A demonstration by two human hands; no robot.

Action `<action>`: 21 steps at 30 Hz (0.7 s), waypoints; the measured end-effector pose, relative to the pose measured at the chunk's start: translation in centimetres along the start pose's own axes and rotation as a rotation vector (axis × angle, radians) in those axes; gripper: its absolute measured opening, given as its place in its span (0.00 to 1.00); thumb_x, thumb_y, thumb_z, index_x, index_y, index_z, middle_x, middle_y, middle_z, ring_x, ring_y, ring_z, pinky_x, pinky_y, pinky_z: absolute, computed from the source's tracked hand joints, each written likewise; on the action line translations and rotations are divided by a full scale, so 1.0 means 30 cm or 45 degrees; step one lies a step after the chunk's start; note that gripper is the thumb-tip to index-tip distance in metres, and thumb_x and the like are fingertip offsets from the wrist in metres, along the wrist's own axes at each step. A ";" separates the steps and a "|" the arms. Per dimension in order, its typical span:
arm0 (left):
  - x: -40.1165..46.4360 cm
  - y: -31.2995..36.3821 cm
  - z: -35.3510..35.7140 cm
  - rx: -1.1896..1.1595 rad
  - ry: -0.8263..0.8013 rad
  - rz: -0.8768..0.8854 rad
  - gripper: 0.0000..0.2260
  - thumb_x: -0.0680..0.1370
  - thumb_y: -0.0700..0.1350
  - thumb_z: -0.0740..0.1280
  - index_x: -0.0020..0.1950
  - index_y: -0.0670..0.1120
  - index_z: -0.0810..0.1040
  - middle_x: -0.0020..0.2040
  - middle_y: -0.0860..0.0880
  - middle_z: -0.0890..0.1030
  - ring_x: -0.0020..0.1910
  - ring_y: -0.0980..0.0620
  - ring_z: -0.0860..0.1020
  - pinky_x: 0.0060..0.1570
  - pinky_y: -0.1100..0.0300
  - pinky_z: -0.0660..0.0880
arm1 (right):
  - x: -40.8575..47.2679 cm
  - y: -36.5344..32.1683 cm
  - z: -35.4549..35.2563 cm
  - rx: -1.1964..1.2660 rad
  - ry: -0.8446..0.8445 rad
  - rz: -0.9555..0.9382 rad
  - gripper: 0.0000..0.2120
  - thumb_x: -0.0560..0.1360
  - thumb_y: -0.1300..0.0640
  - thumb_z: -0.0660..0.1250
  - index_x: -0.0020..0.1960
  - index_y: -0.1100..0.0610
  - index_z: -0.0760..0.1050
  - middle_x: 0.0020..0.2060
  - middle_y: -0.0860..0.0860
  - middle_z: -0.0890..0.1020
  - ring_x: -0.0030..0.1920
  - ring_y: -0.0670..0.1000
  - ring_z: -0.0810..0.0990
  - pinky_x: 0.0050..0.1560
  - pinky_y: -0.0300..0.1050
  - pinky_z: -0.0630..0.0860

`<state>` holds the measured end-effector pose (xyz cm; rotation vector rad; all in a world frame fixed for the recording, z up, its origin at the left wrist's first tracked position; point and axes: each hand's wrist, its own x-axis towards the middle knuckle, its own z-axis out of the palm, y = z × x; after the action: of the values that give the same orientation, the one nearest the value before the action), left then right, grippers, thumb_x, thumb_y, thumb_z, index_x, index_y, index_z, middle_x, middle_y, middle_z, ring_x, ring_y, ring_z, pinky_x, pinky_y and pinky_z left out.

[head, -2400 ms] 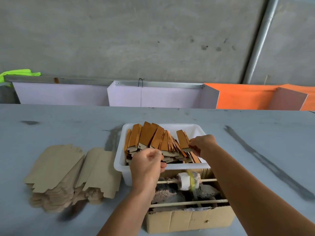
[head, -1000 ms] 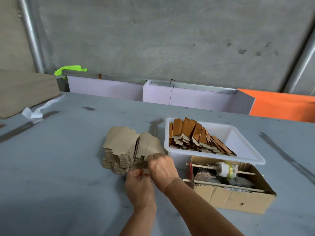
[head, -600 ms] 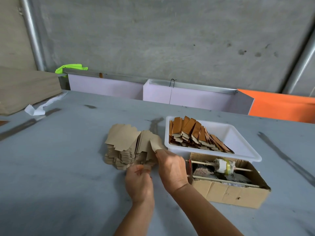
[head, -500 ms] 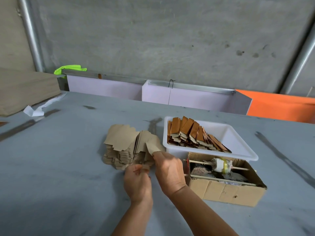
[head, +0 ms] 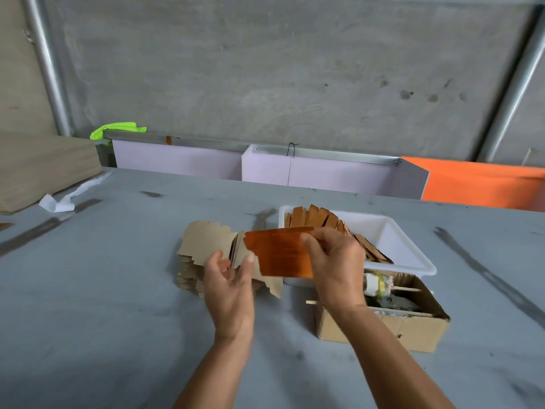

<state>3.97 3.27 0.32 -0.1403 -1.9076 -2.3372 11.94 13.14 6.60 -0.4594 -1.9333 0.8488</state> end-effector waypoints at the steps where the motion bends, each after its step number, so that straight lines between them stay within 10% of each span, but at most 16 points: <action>1: -0.001 0.027 0.000 -0.043 -0.050 -0.007 0.24 0.72 0.47 0.73 0.65 0.47 0.69 0.53 0.49 0.77 0.48 0.55 0.78 0.44 0.67 0.73 | -0.008 0.010 -0.031 0.092 -0.032 0.116 0.08 0.74 0.58 0.69 0.36 0.56 0.80 0.28 0.47 0.79 0.28 0.42 0.72 0.32 0.35 0.70; 12: -0.170 0.099 0.021 -0.144 -0.654 -0.117 0.08 0.69 0.34 0.73 0.36 0.46 0.81 0.30 0.53 0.82 0.27 0.61 0.77 0.26 0.70 0.71 | -0.184 0.086 -0.332 0.575 -0.213 0.715 0.09 0.71 0.68 0.70 0.37 0.56 0.82 0.35 0.51 0.85 0.38 0.49 0.83 0.38 0.42 0.77; 21: -0.310 0.013 -0.063 0.438 -1.121 0.832 0.06 0.66 0.39 0.74 0.34 0.47 0.79 0.35 0.56 0.79 0.38 0.59 0.77 0.42 0.65 0.72 | -0.358 0.212 -0.535 -0.292 -0.340 -0.250 0.11 0.65 0.70 0.75 0.36 0.55 0.82 0.37 0.42 0.82 0.41 0.42 0.79 0.41 0.35 0.75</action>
<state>13.23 1.69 -1.08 -1.6771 -2.0467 -1.5615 30.97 16.79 0.49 -0.2937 -2.2934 0.5862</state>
